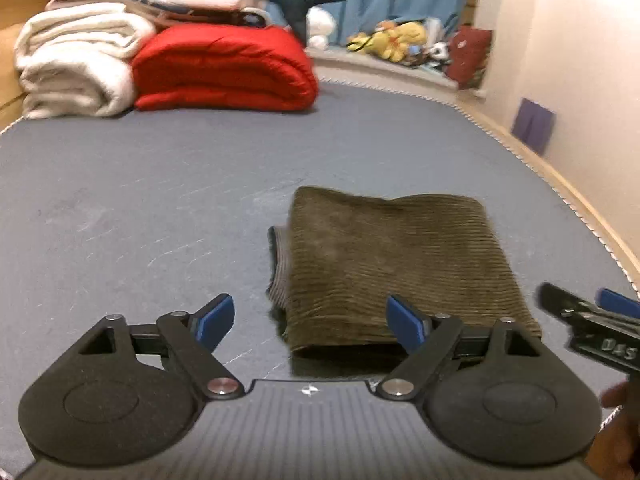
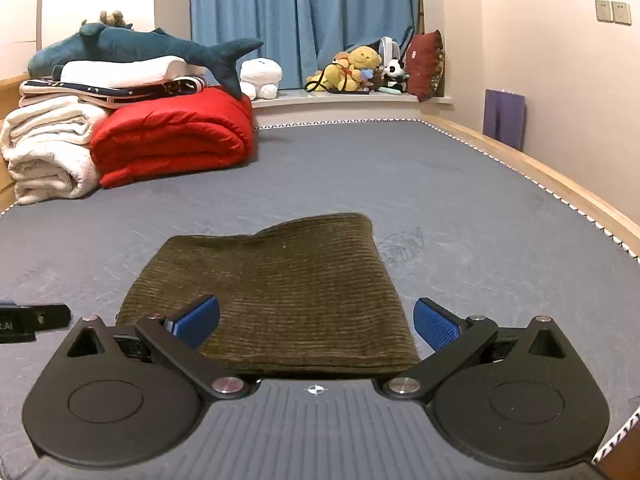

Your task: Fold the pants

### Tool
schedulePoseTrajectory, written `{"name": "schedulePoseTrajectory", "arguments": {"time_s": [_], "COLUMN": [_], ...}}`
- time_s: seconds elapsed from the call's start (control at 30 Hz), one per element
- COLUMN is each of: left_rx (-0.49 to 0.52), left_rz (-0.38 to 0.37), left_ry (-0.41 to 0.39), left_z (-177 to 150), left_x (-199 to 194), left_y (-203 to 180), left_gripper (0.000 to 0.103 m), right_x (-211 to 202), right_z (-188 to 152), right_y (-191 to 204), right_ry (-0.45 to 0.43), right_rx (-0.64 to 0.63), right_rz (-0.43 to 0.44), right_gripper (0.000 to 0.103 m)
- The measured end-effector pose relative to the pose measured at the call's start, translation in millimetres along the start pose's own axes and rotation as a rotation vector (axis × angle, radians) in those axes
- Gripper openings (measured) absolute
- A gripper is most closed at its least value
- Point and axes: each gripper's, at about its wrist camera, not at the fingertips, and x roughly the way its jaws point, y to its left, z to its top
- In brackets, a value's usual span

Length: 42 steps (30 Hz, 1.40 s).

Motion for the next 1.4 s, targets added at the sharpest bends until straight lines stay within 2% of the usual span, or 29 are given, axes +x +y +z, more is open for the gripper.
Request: {"name": "schedulePoseTrajectory", "arguments": {"time_s": [0.07, 0.2, 0.43, 0.8, 1.17, 1.4], "left_rx": [0.057, 0.034, 0.046, 0.034, 0.031, 0.049], "left_rz": [0.036, 0.014, 0.021, 0.006, -0.050, -0.028], "left_ry": [-0.004, 0.055, 0.129, 0.141, 0.141, 0.138], "left_z": [-3, -6, -19, -22, -26, -29], "left_x": [10, 28, 50, 56, 54, 55], "left_y": [-7, -4, -8, -19, -27, -29], "left_gripper": [0.103, 0.103, 0.103, 0.103, 0.103, 0.103], "right_x": [8, 26, 40, 39, 35, 38], "right_z": [-3, -8, -11, -13, -15, -18], "right_y": [6, 14, 15, 3, -11, -9], "right_ry": [0.017, 0.067, 0.121, 0.154, 0.147, 0.152], "right_rx": [-0.031, -0.045, -0.037, -0.026, -0.004, -0.012], "right_rz": [0.004, 0.013, 0.013, -0.006, -0.013, -0.036], "right_gripper": [0.102, 0.102, 0.102, 0.102, 0.102, 0.102]}}
